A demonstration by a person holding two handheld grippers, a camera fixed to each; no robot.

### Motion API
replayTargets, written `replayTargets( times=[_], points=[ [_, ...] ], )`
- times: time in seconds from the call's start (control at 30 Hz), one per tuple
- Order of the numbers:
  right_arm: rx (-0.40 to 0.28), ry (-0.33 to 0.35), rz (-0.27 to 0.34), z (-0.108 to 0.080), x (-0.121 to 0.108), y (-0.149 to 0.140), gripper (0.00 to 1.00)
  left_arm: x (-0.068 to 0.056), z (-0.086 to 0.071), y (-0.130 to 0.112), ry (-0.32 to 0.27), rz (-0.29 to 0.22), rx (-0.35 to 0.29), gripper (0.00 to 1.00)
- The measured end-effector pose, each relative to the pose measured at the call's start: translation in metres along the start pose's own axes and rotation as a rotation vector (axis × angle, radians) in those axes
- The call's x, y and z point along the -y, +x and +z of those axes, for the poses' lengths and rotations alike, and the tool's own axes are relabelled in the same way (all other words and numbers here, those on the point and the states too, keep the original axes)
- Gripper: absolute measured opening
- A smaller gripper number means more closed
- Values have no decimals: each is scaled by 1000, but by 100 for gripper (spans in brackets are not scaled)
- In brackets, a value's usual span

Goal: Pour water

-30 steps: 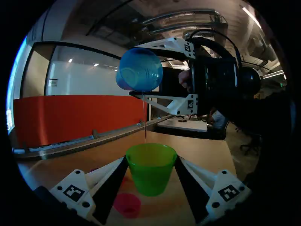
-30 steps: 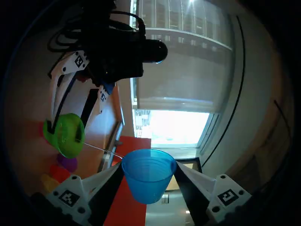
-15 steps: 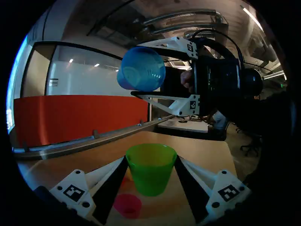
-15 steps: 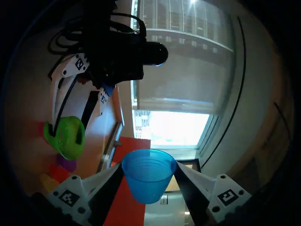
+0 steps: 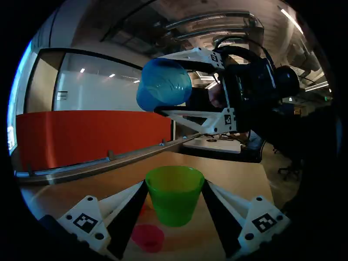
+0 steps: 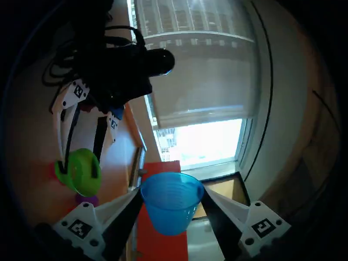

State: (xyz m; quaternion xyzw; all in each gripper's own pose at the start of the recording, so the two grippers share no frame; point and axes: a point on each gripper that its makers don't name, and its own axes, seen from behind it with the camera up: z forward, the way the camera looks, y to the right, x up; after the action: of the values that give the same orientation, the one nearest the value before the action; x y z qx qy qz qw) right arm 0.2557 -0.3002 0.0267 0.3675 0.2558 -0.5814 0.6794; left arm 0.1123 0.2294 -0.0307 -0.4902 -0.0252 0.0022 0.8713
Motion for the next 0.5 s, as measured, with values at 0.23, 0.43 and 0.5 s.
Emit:
replayTargets(
  times=[0.23, 0.43, 0.5],
  points=[
    [-1, -1, 263, -3, 2, -6, 92, 1, -2, 1, 4, 3, 1, 87],
    [-20, -16, 550, -7, 2, -9, 92, 3, -3, 3, 10, 3, 2, 87],
    [-31, -18, 648, -8, 2, -10, 92, 4, -4, 3, 11, 4, 3, 87]
  ],
)
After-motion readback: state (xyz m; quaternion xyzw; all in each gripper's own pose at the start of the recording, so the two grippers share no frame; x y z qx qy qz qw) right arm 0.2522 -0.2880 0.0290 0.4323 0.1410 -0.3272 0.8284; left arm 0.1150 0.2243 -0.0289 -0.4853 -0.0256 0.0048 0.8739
